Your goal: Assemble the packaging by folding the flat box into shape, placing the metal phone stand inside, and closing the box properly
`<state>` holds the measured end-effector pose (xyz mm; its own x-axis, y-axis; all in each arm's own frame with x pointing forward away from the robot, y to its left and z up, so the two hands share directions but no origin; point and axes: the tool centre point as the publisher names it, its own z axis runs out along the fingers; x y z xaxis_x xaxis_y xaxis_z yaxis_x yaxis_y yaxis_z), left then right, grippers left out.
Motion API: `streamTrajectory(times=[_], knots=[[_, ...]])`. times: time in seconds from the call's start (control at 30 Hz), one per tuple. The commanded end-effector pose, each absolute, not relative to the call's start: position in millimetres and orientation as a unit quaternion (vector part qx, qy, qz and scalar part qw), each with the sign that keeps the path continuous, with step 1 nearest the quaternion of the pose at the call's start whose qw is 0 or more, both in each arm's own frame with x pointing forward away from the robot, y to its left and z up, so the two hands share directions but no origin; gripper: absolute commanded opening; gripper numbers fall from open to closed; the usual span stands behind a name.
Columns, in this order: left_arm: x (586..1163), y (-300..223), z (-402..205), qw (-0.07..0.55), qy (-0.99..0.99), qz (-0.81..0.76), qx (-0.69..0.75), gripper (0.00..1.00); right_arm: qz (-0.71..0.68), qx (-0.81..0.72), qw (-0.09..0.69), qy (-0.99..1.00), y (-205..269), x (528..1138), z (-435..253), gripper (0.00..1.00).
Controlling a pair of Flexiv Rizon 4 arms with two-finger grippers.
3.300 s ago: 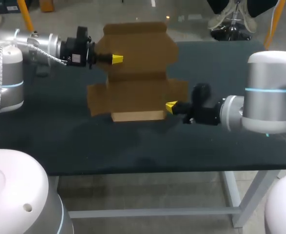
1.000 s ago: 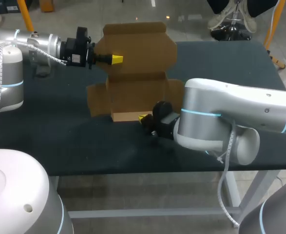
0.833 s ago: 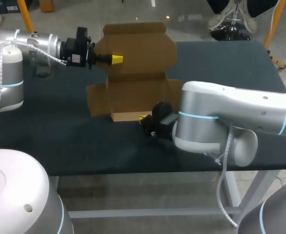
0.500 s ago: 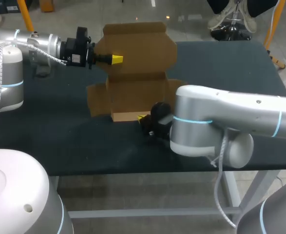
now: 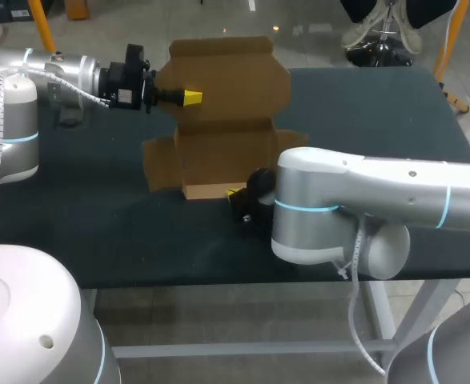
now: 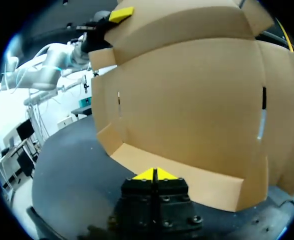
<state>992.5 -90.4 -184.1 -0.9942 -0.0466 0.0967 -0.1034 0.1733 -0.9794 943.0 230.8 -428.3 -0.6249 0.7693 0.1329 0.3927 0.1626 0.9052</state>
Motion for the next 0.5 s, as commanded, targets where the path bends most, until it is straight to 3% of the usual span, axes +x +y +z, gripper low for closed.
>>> streamTrajectory(times=[0.03, 0.5], knots=[[993.2, -89.0, -185.2, 0.024, -0.765, 0.641, 0.047, 0.00, 0.508, 0.404, 0.198, 0.735, 236.3, 946.1, -434.3, 0.00], [993.2, -89.0, -185.2, 0.024, -0.765, 0.641, 0.047, 0.00, 0.520, 0.400, 0.202, 0.728, 238.8, 952.2, -429.0, 0.00]])
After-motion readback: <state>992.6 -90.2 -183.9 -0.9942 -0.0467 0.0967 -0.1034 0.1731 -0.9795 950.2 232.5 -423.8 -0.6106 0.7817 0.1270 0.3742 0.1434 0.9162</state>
